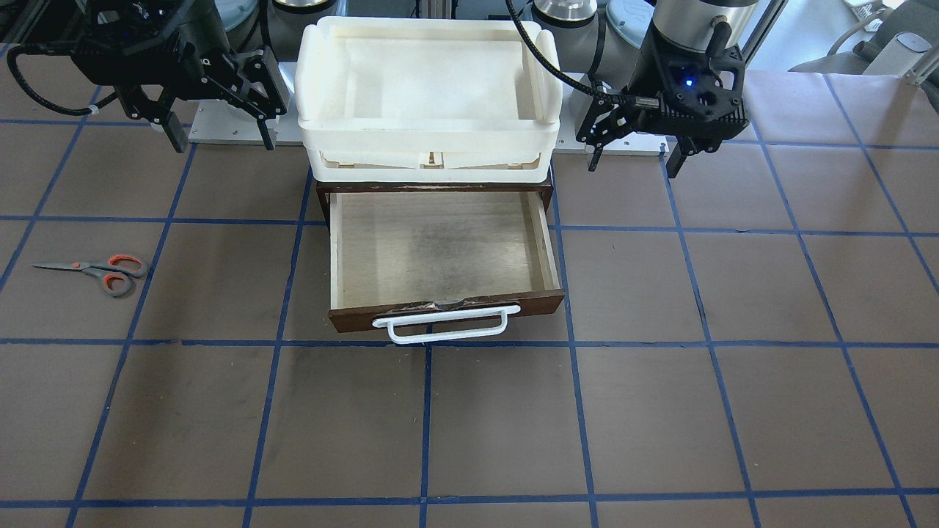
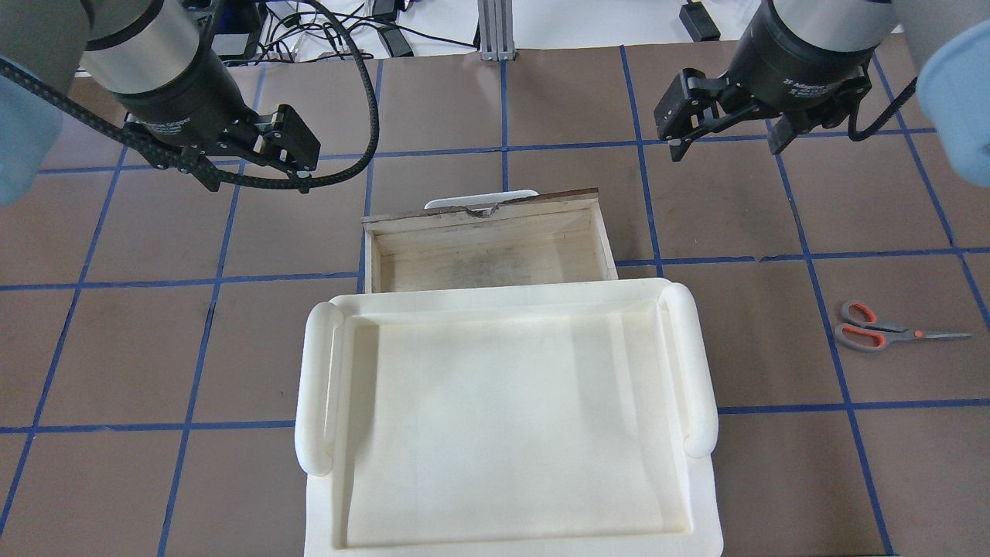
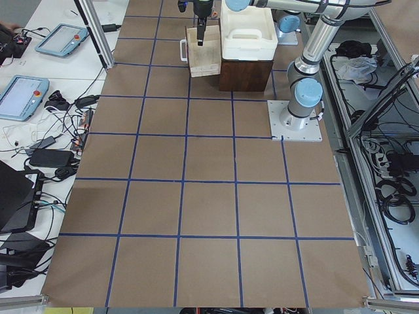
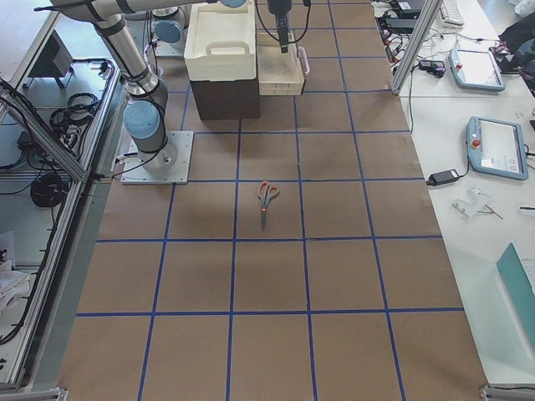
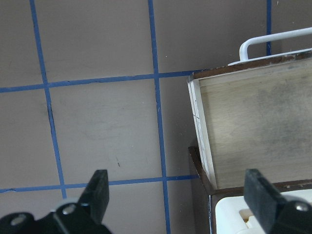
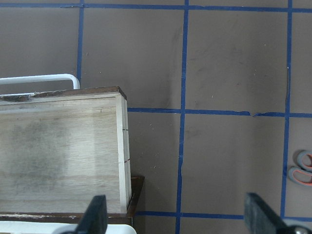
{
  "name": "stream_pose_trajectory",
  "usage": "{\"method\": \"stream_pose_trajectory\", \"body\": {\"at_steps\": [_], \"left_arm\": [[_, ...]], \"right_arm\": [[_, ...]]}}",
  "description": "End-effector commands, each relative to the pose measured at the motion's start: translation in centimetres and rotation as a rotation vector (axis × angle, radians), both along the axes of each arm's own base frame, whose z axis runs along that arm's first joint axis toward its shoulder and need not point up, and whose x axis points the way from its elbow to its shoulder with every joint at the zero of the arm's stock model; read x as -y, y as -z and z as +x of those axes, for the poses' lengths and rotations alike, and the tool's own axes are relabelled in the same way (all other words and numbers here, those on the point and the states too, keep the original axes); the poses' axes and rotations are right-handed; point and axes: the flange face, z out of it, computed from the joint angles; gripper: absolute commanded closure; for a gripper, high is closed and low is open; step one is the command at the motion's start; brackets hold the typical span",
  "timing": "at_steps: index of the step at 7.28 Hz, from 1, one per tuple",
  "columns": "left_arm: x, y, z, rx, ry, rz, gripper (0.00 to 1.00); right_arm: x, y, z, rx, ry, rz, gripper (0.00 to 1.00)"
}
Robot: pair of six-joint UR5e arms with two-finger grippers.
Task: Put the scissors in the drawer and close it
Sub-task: 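Move the right gripper toward the grey-and-orange scissors beside the drawer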
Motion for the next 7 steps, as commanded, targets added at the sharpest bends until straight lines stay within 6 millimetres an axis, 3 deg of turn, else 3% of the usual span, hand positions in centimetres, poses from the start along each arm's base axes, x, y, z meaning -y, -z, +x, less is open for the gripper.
{"method": "stream_pose_trajectory", "body": {"at_steps": [1,4,7], "left_arm": [[-0.2,-0.2,0.0,0.001,0.001,-0.001,0.0],[-0.4,-0.2,0.2,0.012,0.014,-0.001,0.0],[-0.4,0.8,0.3,0.008,0.014,0.008,0.0]], "right_arm": [[0.1,0.1,0.0,0.0,-0.01,0.002,0.0],[0.2,2.8,0.1,0.005,-0.008,0.059,0.0],[0.8,3.0,0.1,0.002,0.001,0.063,0.0]]}}
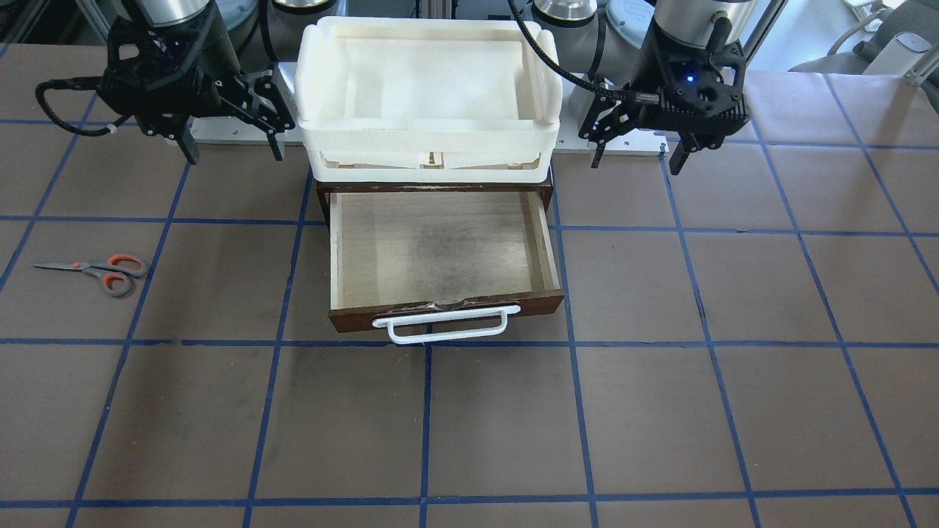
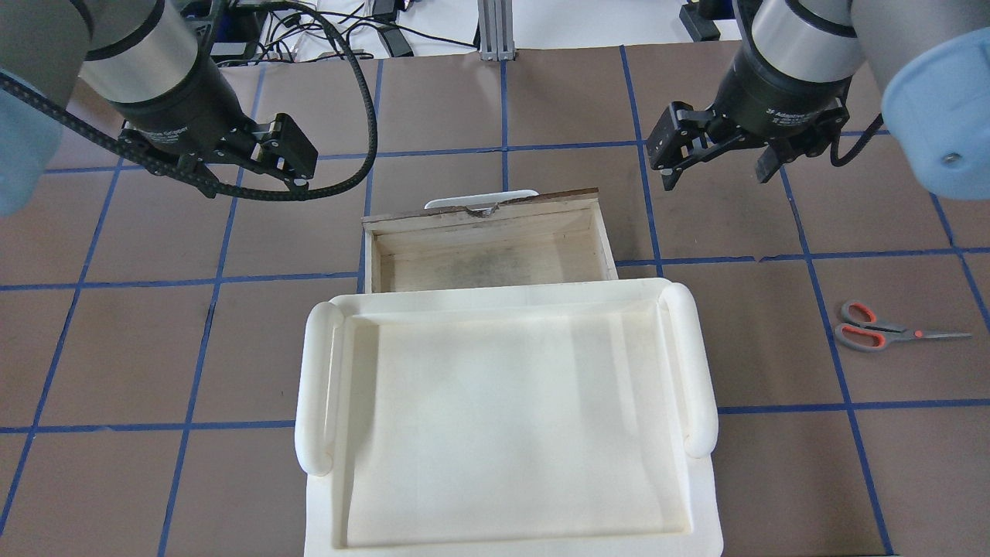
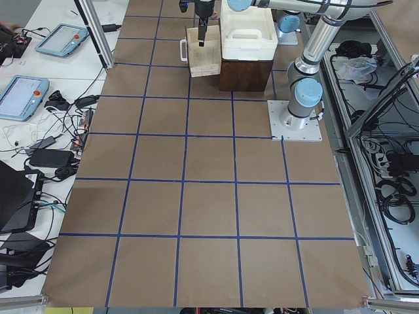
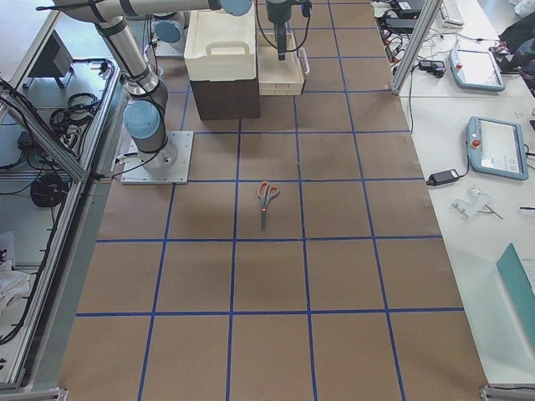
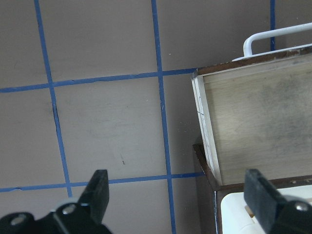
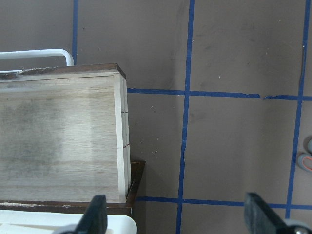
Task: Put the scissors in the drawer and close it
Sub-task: 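Move the right gripper toward the grey-and-orange scissors beside the drawer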
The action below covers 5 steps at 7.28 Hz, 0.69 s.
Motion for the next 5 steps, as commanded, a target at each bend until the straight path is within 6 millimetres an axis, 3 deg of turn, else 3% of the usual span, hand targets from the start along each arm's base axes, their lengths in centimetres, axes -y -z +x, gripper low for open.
{"method": "stream_pose_trajectory", "body": {"at_steps": [1,2,3,5], "left_arm": [[0.1,0.1,0.0,-0.002,0.008,-0.011,0.0],[0.4,-0.1,0.1,-0.006,0.004,-0.031,0.0],[0.4,-0.1,0.1,-0.004,0.002,-0.034,0.0],[0.4,-0.1,0.1,-0.001,0.003,-0.034,0.0]], "right_arm": [[0.7,0.4,-0.3,-0.015,-0.008,-0.009,0.0],[1.3,1.5,-1.1,-0.039,-0.088,0.018,0.0],[1.2,3.1,-3.2,-0.051,-0.25,0.06,0.0],[1.8,5.5,-11.0,-0.043,-0.439,0.097,0.0]]}}
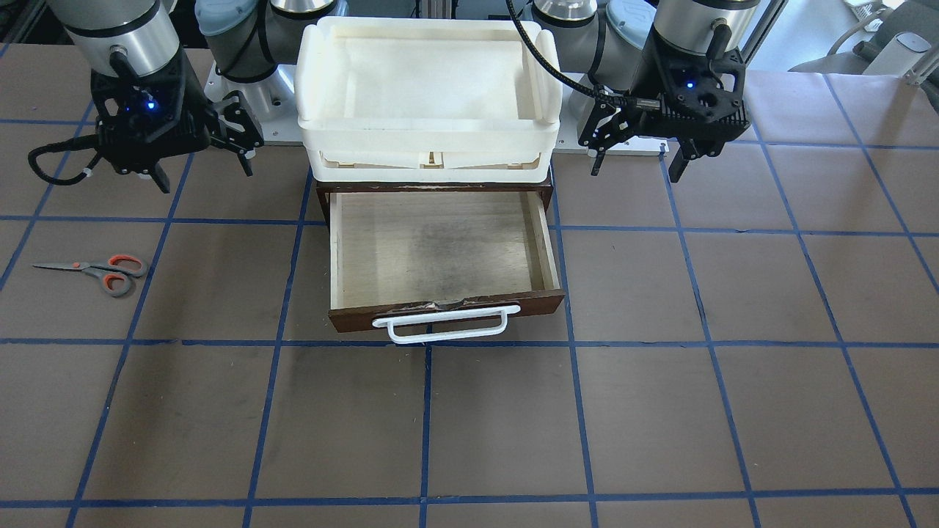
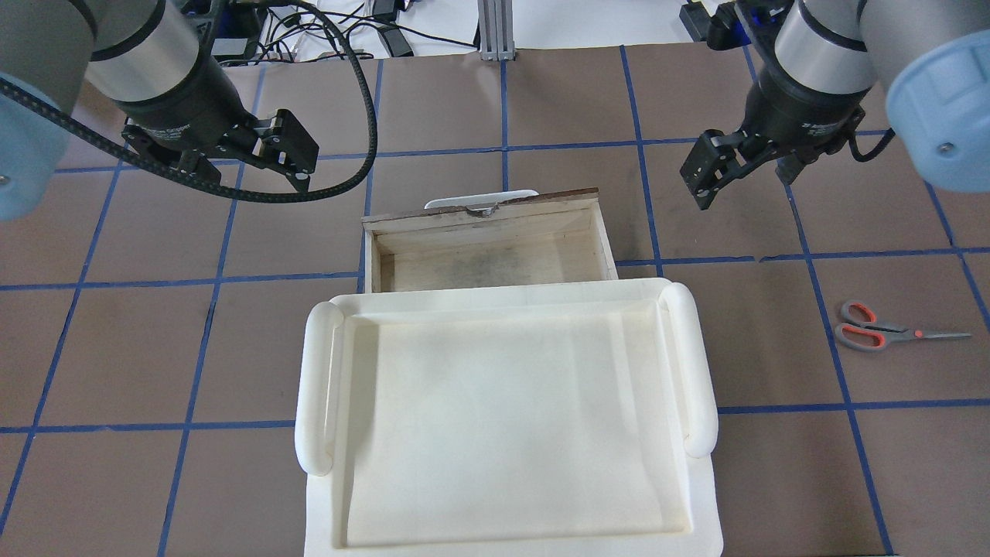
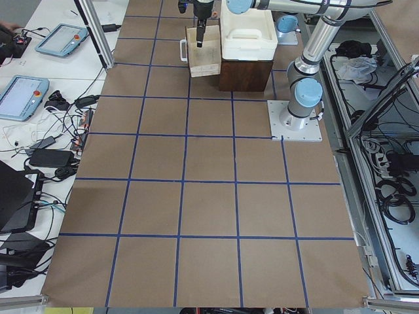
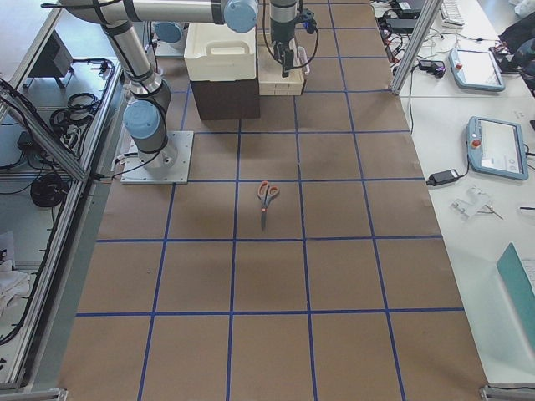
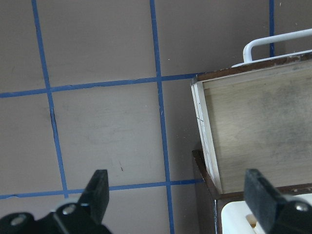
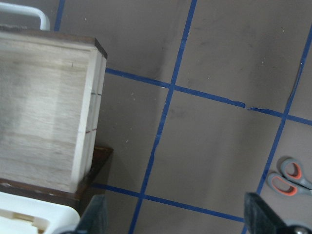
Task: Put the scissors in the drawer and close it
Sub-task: 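Move the right gripper toward the grey-and-orange scissors beside the drawer, then lower the right gripper onto the scissors and close on the handles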
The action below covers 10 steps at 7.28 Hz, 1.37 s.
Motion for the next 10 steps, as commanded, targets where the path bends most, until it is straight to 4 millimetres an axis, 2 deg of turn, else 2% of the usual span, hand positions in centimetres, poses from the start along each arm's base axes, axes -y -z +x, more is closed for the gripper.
{"method": "stream_pose_trajectory", "body": {"at_steps": [1,3,4,5,7,9,10], "left_arm": [[0.1,0.1,0.0,0.001,0.0,0.0,0.0],[0.3,0.7,0.1,0.002,0.003,0.013,0.0],[0.3,0.9,0.0,0.0,-0.003,0.017,0.0],[0.2,1.3,0.1,-0.001,-0.009,0.023,0.0],[0.2,1.3,0.0,-0.002,-0.013,0.025,0.0],[0.3,1.4,0.0,-0.002,-0.012,0.025,0.0],[0.3,1.4,0.0,-0.004,-0.013,0.025,0.0]], "right_arm": [[-0.1,4.5,-9.8,0.019,-0.311,0.091,0.0],[-3.3,11.6,-21.1,0.111,-0.621,0.105,0.0],[-5.1,14.2,-25.1,0.077,-0.756,0.071,0.0],[-5.7,16.6,-28.0,-0.009,-0.892,0.035,0.0],[-6.2,23.6,-33.9,0.052,-0.947,0.03,0.0],[-7.8,26.9,-33.9,0.119,-0.949,0.005,0.0],[-9.4,28.3,-34.6,0.126,-0.915,-0.025,0.0]]}}
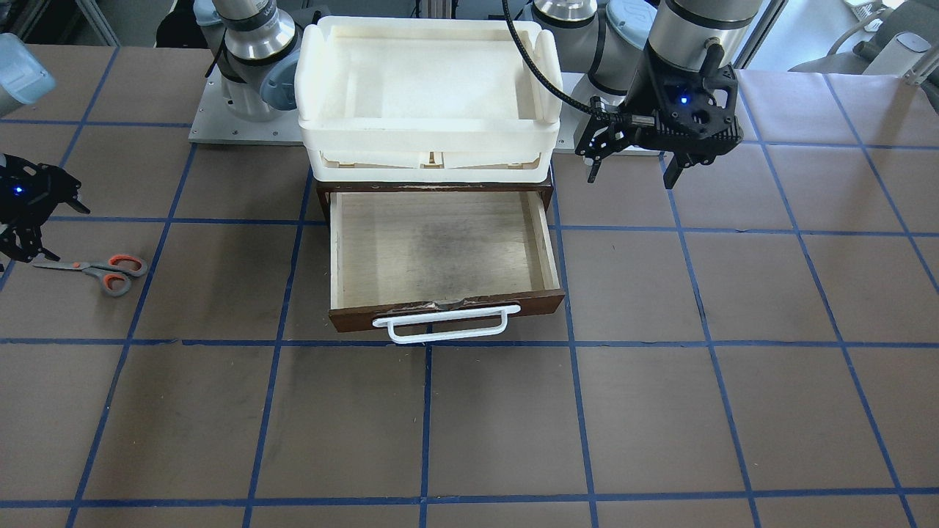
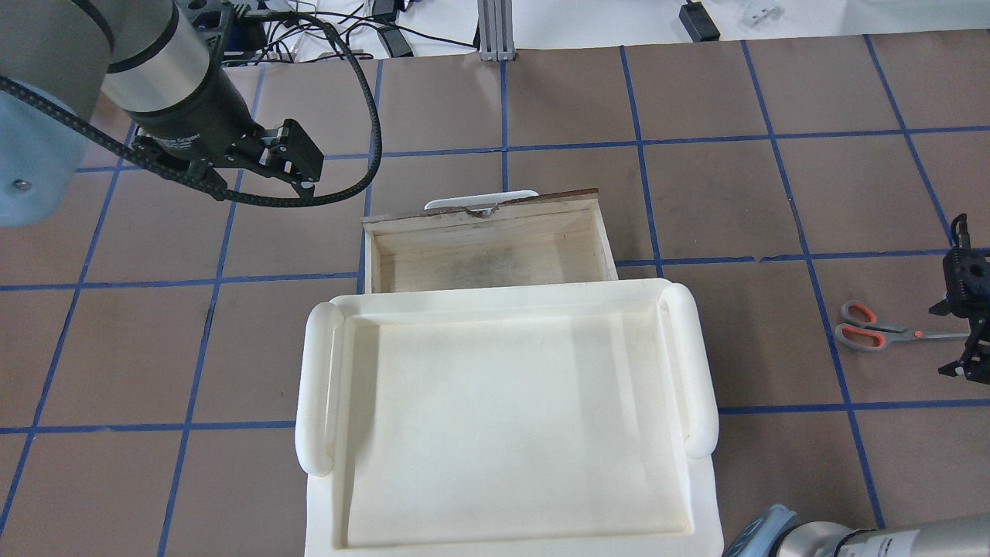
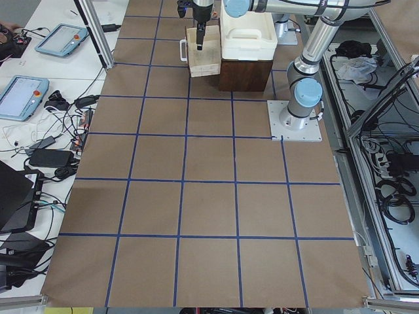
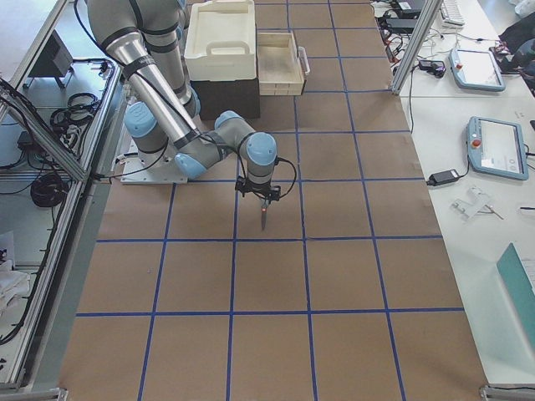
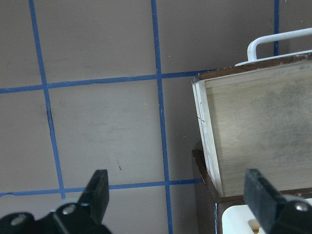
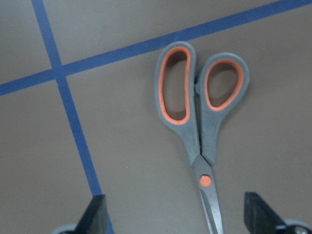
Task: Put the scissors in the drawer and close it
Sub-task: 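Lower the right gripper onto the scissors and close on the handles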
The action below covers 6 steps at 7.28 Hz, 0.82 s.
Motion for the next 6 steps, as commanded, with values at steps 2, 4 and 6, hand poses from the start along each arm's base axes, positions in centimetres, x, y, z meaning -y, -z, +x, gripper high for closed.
{"method": "stream_pose_trajectory", "body": {"at_steps": [2,4,6], "left_arm": [[0.1,0.1,0.0,-0.001,-0.001,0.002,0.0],[0.3,0.3,0.0,-0.003,-0.003,0.0,0.0],[0.3,0.3,0.0,-0.003,-0.003,-0.001,0.0]], "right_arm": [[-1.7,3.0,-1.0,0.003,-0.024,-0.049,0.0],[-0.9,2.9,-0.6,-0.02,-0.084,-0.081,0.09],[0.0,2.8,0.6,-0.029,-0.118,-0.09,0.15]]}}
